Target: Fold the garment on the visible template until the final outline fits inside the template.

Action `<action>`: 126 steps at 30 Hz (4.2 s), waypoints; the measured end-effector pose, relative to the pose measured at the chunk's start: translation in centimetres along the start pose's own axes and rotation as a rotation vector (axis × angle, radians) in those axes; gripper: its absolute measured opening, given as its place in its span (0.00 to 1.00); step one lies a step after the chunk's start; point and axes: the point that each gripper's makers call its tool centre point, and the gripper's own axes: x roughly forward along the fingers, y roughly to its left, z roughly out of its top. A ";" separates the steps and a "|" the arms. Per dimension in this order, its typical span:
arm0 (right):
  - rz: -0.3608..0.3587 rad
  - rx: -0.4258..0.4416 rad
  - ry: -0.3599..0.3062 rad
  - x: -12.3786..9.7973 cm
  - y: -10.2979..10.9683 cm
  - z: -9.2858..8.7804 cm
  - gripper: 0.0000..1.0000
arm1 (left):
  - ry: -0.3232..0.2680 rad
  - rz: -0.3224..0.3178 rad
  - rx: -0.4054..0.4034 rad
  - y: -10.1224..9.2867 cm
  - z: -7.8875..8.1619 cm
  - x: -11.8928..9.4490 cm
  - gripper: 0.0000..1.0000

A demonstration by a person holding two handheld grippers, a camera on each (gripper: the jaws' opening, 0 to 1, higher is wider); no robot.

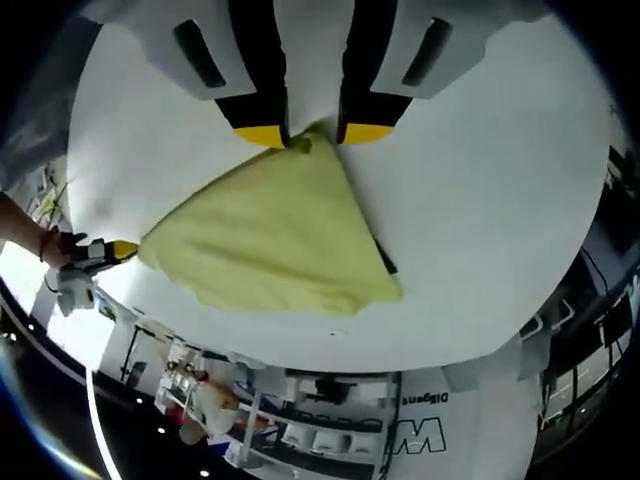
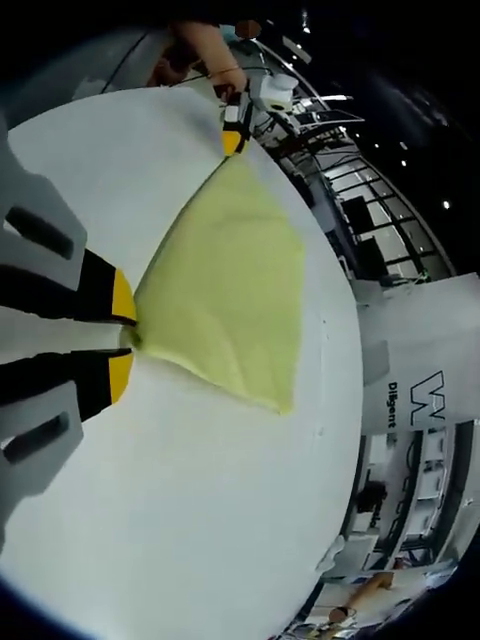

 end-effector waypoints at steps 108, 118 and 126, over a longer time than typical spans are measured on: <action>-0.018 0.176 0.048 0.1 -0.6 1.2 0.00 | 0.013 -0.054 -0.080 -0.2 0.6 -0.2 0.03; -0.011 0.152 0.065 -0.6 0.1 0.4 0.00 | 0.029 -0.038 -0.015 -0.6 -0.3 -1.0 0.02; -0.009 0.150 0.068 -1.3 0.5 -0.4 0.00 | 0.037 -0.041 -0.014 -1.0 -1.0 -1.8 0.02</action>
